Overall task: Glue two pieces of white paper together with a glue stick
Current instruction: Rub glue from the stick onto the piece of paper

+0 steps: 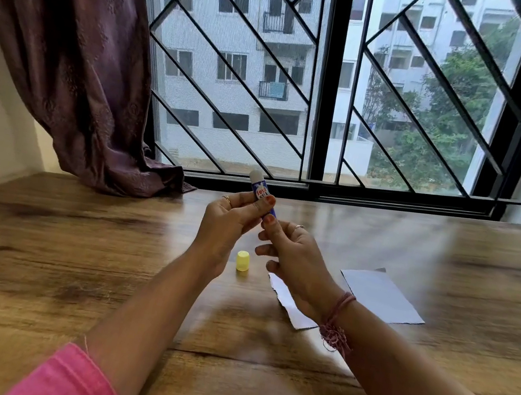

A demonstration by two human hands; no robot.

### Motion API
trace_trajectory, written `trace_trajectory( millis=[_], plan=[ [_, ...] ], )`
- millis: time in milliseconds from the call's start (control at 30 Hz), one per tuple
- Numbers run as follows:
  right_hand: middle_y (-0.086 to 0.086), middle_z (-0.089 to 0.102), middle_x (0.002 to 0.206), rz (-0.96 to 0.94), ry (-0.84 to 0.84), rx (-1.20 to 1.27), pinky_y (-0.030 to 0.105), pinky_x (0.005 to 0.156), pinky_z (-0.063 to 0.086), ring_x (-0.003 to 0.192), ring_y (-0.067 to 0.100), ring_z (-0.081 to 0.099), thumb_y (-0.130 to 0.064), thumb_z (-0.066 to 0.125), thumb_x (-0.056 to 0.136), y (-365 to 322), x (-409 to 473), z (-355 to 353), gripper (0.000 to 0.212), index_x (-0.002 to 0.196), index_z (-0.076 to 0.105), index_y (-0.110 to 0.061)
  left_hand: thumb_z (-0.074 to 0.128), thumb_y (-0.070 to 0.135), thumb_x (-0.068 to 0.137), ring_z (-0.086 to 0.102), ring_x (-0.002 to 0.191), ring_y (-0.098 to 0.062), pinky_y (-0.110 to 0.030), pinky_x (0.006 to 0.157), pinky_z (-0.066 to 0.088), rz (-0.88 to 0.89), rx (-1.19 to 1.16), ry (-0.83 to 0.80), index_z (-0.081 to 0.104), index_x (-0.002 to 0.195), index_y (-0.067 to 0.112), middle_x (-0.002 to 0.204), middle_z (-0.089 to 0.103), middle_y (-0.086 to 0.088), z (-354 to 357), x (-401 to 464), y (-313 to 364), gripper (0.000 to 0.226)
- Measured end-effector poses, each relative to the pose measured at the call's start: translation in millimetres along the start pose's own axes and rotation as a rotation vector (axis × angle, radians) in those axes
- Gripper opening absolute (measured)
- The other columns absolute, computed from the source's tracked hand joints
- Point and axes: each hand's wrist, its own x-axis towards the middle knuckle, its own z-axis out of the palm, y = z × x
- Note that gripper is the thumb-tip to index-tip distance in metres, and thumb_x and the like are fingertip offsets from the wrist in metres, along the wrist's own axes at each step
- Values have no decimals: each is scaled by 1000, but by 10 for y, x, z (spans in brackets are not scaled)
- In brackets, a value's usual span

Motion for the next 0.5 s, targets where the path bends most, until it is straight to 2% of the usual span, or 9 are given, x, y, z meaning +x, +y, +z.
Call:
trace_trajectory(
  millis=[100,233,367,500],
  plan=[
    [5,60,91,44,1,48,22,54,36,66,10,57,-39,41,98,-13,-30,26,44,112,57,-1,73,17,80,66,80,-14,-28,84,50,-14,8,4,71,92,11,78,72,1,8,0,-4,13],
    [4,62,84,137,-11,120,24,57,34,67,11,56,-45,33,99,-41,-47,16,48,106,61,-6,73,19,80,66,79,-14,-28,81,50,-26,18,2,71,91,11,78,73,0,29,-2,-18,14],
    [4,63,93,141,11,142,24,59,37,72,13,56,-49,39,96,-20,-45,16,47,106,63,-10,74,21,78,68,83,-14,-28,85,51,-16,22,9,72,92,11,81,74,0,14,3,-14,17],
    [2,59,96,102,51,191,23,56,41,74,11,57,-46,61,85,-18,-58,42,51,118,54,-6,75,19,77,68,84,-13,-26,83,52,-3,27,27,73,89,12,79,74,2,0,16,-11,14]
  ],
)
